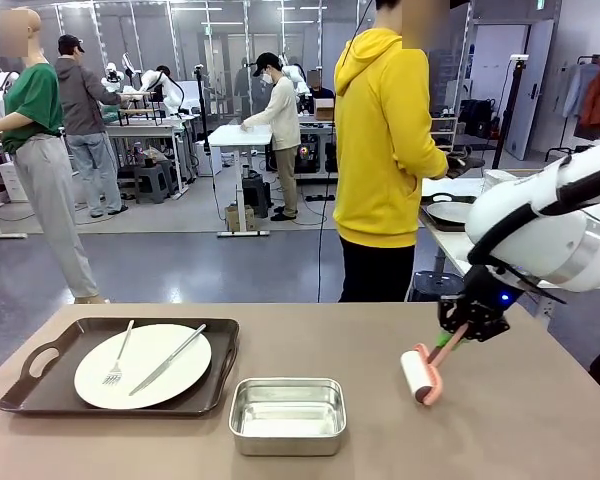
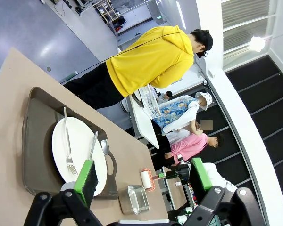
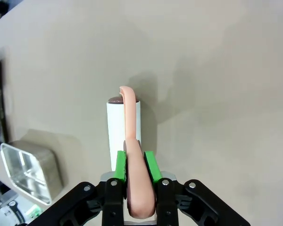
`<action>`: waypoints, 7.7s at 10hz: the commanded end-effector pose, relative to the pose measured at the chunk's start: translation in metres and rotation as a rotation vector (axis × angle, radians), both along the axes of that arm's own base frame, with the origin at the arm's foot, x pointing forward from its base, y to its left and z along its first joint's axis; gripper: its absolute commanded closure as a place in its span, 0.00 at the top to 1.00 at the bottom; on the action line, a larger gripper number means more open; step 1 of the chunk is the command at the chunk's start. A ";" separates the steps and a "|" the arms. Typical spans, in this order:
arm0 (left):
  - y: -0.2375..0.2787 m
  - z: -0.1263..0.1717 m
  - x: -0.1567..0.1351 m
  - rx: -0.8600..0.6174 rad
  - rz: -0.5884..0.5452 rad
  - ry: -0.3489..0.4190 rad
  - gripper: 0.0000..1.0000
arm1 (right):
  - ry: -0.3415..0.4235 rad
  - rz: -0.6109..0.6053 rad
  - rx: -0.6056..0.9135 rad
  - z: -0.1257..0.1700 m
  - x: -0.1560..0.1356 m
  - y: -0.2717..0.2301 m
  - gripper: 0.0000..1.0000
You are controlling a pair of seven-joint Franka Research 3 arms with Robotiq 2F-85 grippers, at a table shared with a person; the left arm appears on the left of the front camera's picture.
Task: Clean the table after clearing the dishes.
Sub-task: When the left (or right) Handle tray is removed, use the left hand (or right hand) to clean the left (or right) side of the table with the Lint Roller, then place the Lint Roller back on top of the Airtight Container.
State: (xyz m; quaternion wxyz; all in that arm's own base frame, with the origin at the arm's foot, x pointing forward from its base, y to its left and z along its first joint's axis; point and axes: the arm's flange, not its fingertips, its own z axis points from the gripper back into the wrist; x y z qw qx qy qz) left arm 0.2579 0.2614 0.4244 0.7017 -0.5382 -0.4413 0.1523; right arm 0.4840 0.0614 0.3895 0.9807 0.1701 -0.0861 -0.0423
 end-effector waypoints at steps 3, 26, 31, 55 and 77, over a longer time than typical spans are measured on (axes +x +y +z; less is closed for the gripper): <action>0.001 0.003 -0.002 -0.007 0.001 -0.020 1.00 | 0.047 -0.090 -0.335 -0.035 -0.008 -0.066 0.21; 0.001 0.003 -0.002 -0.007 0.001 -0.020 1.00 | -0.143 -0.077 -0.416 0.088 -0.044 -0.078 0.21; 0.001 0.003 -0.002 -0.007 0.001 -0.020 1.00 | -0.297 0.172 -0.411 0.137 -0.045 -0.022 0.21; 0.001 0.003 -0.002 -0.007 0.001 -0.020 1.00 | -0.273 1.652 -0.276 0.062 -0.074 0.352 0.21; 0.001 0.003 -0.002 -0.007 0.001 -0.020 1.00 | -0.342 1.653 -0.388 0.063 -0.025 0.335 1.00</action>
